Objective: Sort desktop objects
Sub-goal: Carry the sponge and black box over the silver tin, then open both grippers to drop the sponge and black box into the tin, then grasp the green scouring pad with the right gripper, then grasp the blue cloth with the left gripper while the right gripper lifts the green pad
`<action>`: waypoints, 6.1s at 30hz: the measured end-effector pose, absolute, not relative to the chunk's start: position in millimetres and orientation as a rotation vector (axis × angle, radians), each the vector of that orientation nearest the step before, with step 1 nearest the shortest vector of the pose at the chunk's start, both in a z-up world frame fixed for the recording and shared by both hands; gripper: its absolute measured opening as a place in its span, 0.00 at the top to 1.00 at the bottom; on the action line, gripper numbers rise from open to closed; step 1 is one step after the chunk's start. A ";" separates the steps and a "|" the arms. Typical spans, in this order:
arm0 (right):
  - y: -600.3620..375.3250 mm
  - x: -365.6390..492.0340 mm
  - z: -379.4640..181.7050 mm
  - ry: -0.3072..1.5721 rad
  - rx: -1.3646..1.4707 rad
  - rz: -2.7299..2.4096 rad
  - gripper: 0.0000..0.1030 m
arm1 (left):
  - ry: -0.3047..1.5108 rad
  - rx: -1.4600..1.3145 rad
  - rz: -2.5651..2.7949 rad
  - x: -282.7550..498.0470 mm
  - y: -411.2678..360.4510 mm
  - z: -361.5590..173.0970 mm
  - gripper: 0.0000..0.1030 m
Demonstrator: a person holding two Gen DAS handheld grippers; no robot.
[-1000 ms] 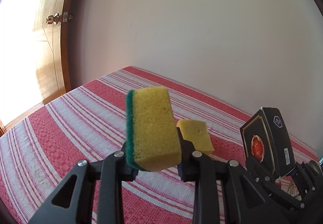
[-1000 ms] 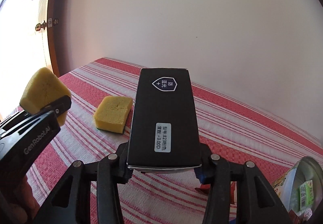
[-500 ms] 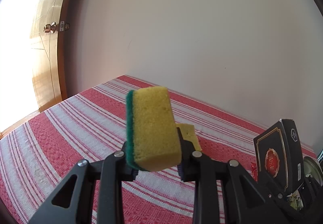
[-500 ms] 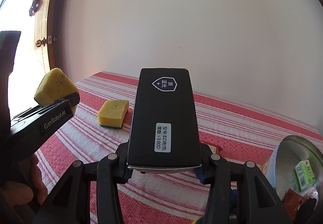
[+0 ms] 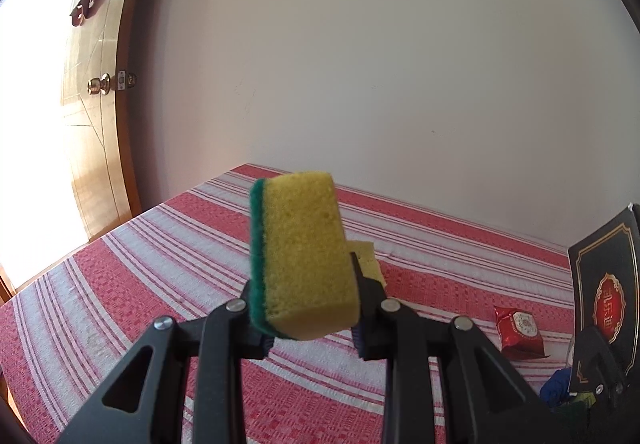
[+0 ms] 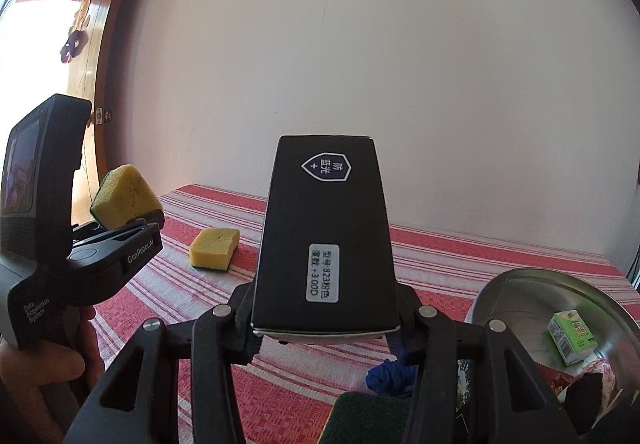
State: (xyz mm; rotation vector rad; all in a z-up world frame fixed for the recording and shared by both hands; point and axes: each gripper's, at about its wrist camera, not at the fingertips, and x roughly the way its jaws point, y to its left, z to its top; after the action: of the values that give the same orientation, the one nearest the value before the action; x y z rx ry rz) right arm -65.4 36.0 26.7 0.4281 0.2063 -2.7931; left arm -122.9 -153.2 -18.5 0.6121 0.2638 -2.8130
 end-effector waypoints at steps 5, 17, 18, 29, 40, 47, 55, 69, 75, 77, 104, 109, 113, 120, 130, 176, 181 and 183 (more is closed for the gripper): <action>40.2 -53.3 28.7 0.218 0.360 -2.802 0.51 | 0.300 0.628 -2.826 -117.9 -141.2 -15.8 0.73; 81.7 -39.0 27.8 0.053 0.371 -2.834 0.50 | 0.280 0.644 -2.880 -101.7 -101.7 -10.0 0.73; 85.0 -37.5 27.7 0.044 0.371 -2.840 0.50 | 0.281 0.645 -2.886 -99.9 -98.4 -9.8 0.73; 112.1 -23.7 26.2 0.026 0.335 -2.878 0.50 | 0.273 0.682 -2.947 -87.5 -65.9 -7.5 0.73; 166.8 -12.2 23.0 -0.013 0.296 -3.042 0.50 | 0.277 0.694 -3.077 -73.7 -35.4 -5.0 0.73; 213.7 -12.9 20.4 -0.081 0.345 -3.152 0.50 | 0.195 0.713 -3.173 -69.2 -4.0 -0.6 0.73; 274.6 -2.7 37.5 -0.139 0.364 -3.285 0.50 | 0.061 0.702 -3.335 -56.5 49.7 16.4 0.73; 307.6 -4.7 29.9 -0.137 0.439 -3.359 0.50 | -0.222 0.822 -3.410 -47.3 141.5 23.5 0.73; 307.7 -28.7 23.4 -0.063 0.623 -3.300 0.50 | -0.292 0.926 -3.375 -49.9 163.0 18.1 0.73; 305.8 -36.2 18.9 -0.043 0.683 -3.258 0.50 | -0.314 0.946 -3.350 -52.4 166.9 16.1 0.70; 314.4 11.5 25.6 -0.176 0.328 -3.398 0.13 | 0.022 0.744 -3.272 -50.3 88.6 14.1 0.01; 316.6 27.0 28.9 -0.201 0.192 -3.395 0.13 | 0.061 0.728 -3.239 -51.6 65.7 17.3 0.01; 310.9 39.1 29.6 -0.273 0.133 -3.350 0.13 | 0.097 0.737 -3.191 -52.5 42.6 14.7 0.01; 274.1 42.6 34.5 -0.193 0.180 -3.182 0.13 | 0.118 0.796 -3.127 -57.5 14.4 5.7 0.01; 196.4 42.8 41.5 0.095 0.281 -2.811 0.13 | 0.118 0.876 -2.992 -62.2 -31.8 -6.8 0.01; 116.6 -48.8 50.4 0.469 1.003 -1.990 0.41 | 0.244 1.005 -3.116 -59.7 -103.3 -3.4 0.01; 158.5 -7.9 67.6 0.373 0.877 -2.139 0.41 | 0.013 1.249 -3.332 -83.9 -52.3 -3.1 0.01; 180.4 6.2 74.7 0.322 0.852 -2.163 0.41 | -0.135 1.337 -3.328 -95.9 -28.1 -7.5 0.03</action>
State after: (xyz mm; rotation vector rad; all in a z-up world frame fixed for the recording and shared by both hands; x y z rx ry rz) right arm 6.2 180.4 74.7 0.8520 0.3222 -2.1627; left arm -95.9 -28.1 -7.5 1.3368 -0.1349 -3.3281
